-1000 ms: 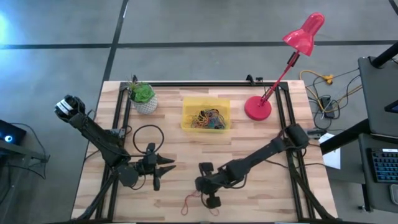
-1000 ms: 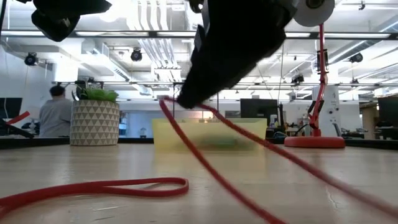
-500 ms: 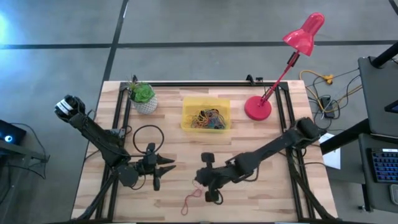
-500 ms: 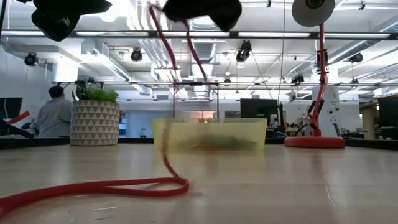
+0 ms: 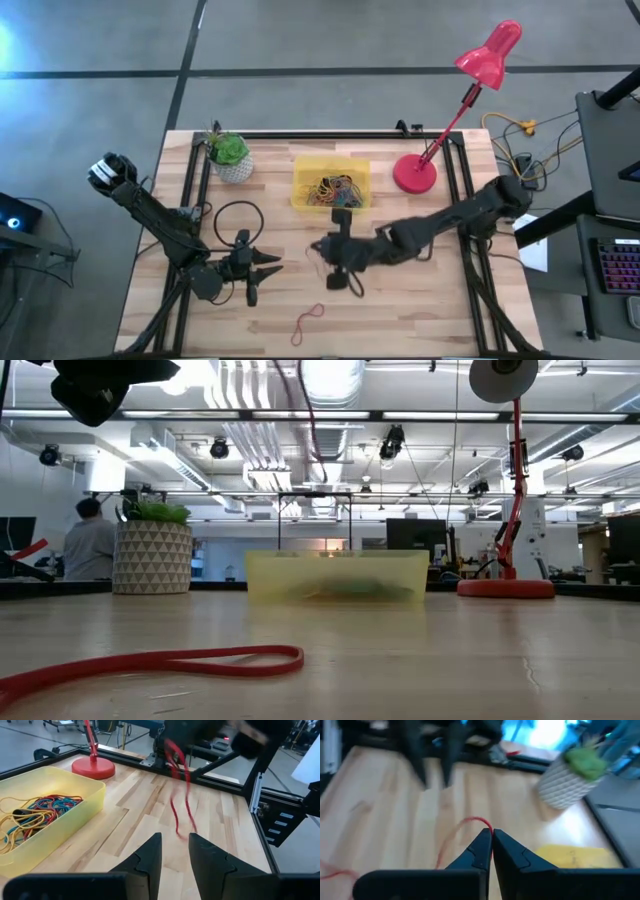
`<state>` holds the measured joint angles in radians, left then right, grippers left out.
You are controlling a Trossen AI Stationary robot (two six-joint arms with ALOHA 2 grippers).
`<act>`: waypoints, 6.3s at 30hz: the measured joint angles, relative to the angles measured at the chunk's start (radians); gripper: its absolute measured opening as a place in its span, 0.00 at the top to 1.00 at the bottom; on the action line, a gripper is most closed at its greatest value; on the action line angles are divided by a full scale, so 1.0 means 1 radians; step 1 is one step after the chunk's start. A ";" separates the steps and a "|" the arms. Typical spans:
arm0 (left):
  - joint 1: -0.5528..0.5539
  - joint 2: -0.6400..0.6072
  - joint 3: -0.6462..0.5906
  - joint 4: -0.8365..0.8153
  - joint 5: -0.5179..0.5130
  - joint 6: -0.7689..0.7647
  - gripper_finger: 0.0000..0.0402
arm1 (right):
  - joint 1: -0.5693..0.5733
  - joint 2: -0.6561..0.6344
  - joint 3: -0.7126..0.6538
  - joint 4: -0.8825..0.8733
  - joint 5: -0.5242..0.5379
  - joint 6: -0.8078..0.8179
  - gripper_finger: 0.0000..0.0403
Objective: Pick and place rubber bands into bin
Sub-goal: Put the red rubber band into the yellow bin
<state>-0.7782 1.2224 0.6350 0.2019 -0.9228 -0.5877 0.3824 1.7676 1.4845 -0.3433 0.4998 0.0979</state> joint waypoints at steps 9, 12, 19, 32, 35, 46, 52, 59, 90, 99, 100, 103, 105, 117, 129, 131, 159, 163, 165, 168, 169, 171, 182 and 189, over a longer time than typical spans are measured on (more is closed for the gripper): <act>0.000 0.000 0.000 0.002 0.000 -0.001 0.80 | -0.138 -0.058 0.000 -0.002 0.006 -0.101 0.98; 0.000 0.000 0.000 0.009 0.000 -0.002 0.80 | -0.195 -0.062 0.000 -0.008 0.004 -0.131 0.98; 0.000 0.000 0.001 0.011 0.000 -0.002 0.80 | -0.334 -0.060 0.000 -0.065 -0.009 -0.124 0.98; 0.000 0.000 0.002 0.017 0.000 -0.004 0.80 | -0.520 -0.058 -0.020 -0.173 -0.010 0.004 0.98; 0.000 0.000 0.002 0.017 0.000 -0.004 0.80 | -0.536 -0.058 -0.031 -0.178 -0.010 0.008 0.98; 0.000 0.000 0.002 0.017 0.000 -0.003 0.80 | -0.576 -0.057 -0.035 -0.253 -0.030 0.071 0.98; 0.000 0.000 0.001 0.017 0.000 -0.003 0.80 | -0.588 -0.057 -0.040 -0.304 -0.093 0.081 0.91; 0.000 0.000 0.001 0.017 0.000 -0.007 0.80 | -0.589 -0.057 -0.052 -0.308 -0.093 0.126 0.72; 0.035 0.097 0.003 0.018 0.387 0.107 0.80 | -0.098 -0.057 -0.092 -0.184 -0.455 0.326 0.68; 0.105 0.292 0.108 0.016 0.694 0.204 0.80 | 0.063 -0.057 -0.143 -0.152 -0.335 0.565 0.71; 0.114 0.316 0.126 0.017 0.711 0.221 0.80 | 0.079 -0.057 -0.149 -0.146 -0.316 0.593 0.71; 0.138 0.380 0.176 0.009 0.740 0.240 0.80 | 0.125 -0.057 -0.166 -0.144 -0.272 0.677 0.72; 0.155 0.410 0.209 -0.035 0.763 0.227 0.80 | 0.154 -0.057 -0.174 -0.145 -0.244 0.726 0.72; 0.172 0.582 0.490 -0.328 0.761 -0.026 0.80 | 0.279 -0.057 -0.182 -0.212 -0.114 0.777 0.72; 0.181 0.770 0.791 -0.737 0.735 -0.087 0.80 | 0.365 -0.057 -0.192 -0.305 -0.086 0.774 0.76; 0.184 0.771 0.795 -0.745 0.735 -0.112 0.80 | 0.377 -0.057 -0.194 -0.306 -0.064 0.776 0.77; 0.192 0.815 0.765 -0.700 0.835 -0.114 0.61 | 0.396 -0.057 -0.209 -0.301 -0.026 0.781 0.82; 0.203 0.815 0.765 -0.714 0.832 -0.130 0.60 | 0.396 -0.057 -0.211 -0.301 -0.026 0.782 0.83; 0.208 0.815 0.760 -0.715 0.832 -0.164 0.61 | 0.396 -0.057 -0.211 -0.302 -0.026 0.782 0.82; 0.211 0.823 0.759 -0.715 0.835 -0.192 0.64 | 0.396 -0.057 -0.212 -0.302 -0.026 0.782 0.82; 0.211 0.828 0.759 -0.716 0.840 -0.193 0.66 | 0.396 -0.057 -0.213 -0.302 -0.026 0.782 0.82; 0.212 0.837 0.762 -0.718 0.847 -0.193 0.68 | 0.396 -0.057 -0.215 -0.302 -0.026 0.782 0.81; 0.209 0.853 0.758 -0.706 0.862 -0.169 0.82 | 0.396 -0.057 -0.228 -0.296 -0.026 0.812 0.84; 0.195 0.854 0.758 -0.655 0.857 -0.089 0.87 | 0.396 -0.057 -0.230 -0.281 -0.026 0.812 0.84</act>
<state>-0.5835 2.0766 1.3926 -0.4534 -0.0654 -0.6765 0.7788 1.7107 1.2541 -0.6245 0.4736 0.9100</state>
